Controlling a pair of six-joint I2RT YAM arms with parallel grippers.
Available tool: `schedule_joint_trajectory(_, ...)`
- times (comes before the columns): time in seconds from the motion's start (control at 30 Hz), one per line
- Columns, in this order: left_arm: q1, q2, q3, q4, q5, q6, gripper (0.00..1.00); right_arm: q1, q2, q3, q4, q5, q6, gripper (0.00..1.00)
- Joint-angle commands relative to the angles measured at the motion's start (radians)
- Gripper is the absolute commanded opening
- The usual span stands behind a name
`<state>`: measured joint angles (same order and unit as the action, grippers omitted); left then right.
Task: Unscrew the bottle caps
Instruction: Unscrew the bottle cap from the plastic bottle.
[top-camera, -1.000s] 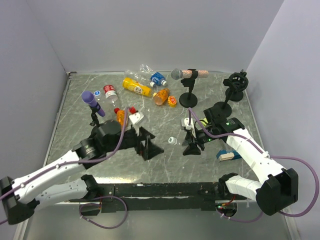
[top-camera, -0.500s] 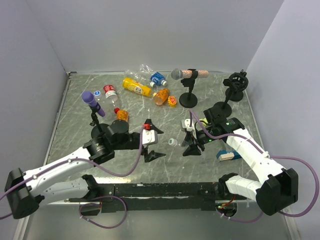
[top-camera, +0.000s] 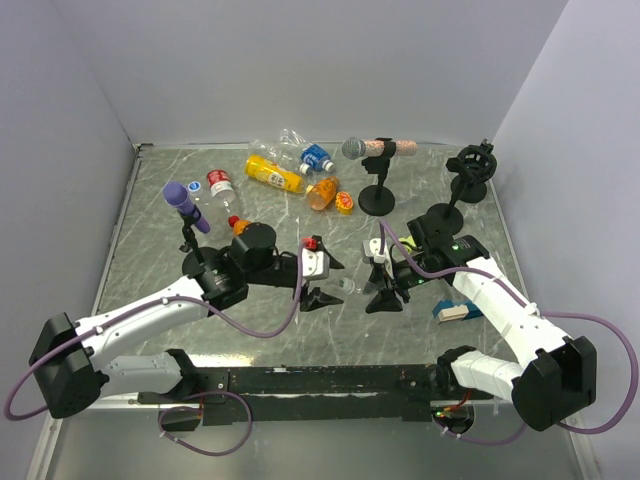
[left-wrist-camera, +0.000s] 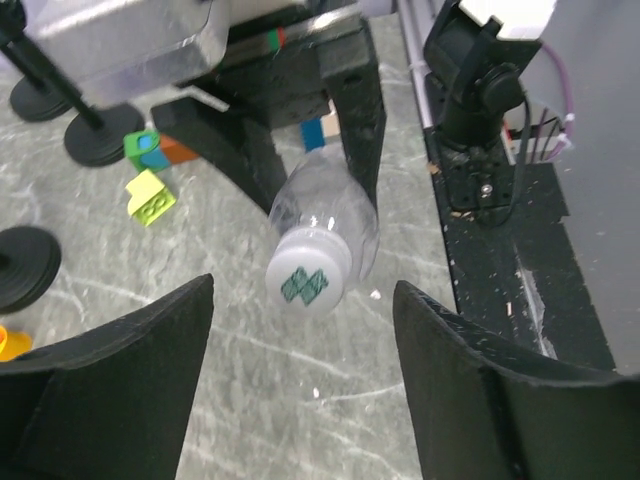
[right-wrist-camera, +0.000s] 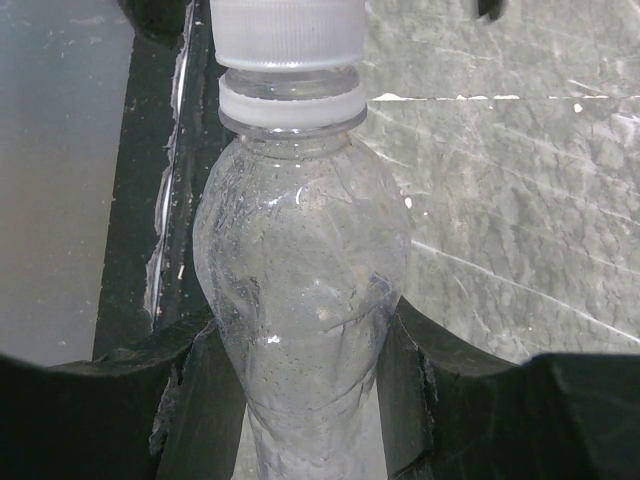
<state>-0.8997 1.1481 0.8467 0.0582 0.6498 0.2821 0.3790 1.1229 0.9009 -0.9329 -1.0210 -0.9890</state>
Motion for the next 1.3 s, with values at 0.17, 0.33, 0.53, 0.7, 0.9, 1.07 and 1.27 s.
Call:
schedule_joint_trajectory(0.17, 0.002, 0.047, 0.060, 0.069, 0.097, -0.020, 0.59, -0.005, -0.006, 0.004, 0.005, -0.048, -0.031, 0.17)
schedule_joint_trajectory(0.33, 0.004, 0.059, 0.063, 0.071, 0.100, -0.035, 0.45, -0.005, -0.003, 0.004, 0.005, -0.048, -0.030, 0.17)
schedule_joint_trajectory(0.53, 0.002, 0.056, 0.057, 0.097, 0.105, -0.086, 0.18, -0.005, 0.000, 0.007, 0.005, -0.047, -0.027, 0.17)
schedule_joint_trajectory(0.7, 0.002, 0.045, 0.034, 0.147, 0.074, -0.318, 0.01, -0.005, 0.005, 0.009, 0.006, -0.042, -0.020, 0.17)
schedule_joint_trajectory(0.9, 0.002, 0.050, 0.099, -0.013, -0.154, -0.846, 0.01, -0.005, 0.005, 0.007, 0.011, -0.033, -0.016, 0.17)
schedule_joint_trajectory(1.07, -0.005, 0.062, 0.175, -0.219, -0.239, -1.187, 0.01, -0.005, 0.023, 0.016, 0.005, -0.034, -0.019, 0.17)
schedule_joint_trajectory(1.27, -0.011, 0.032, 0.229, -0.296, -0.344, -1.238, 0.01, -0.005, 0.029, 0.024, 0.002, -0.028, -0.014, 0.17)
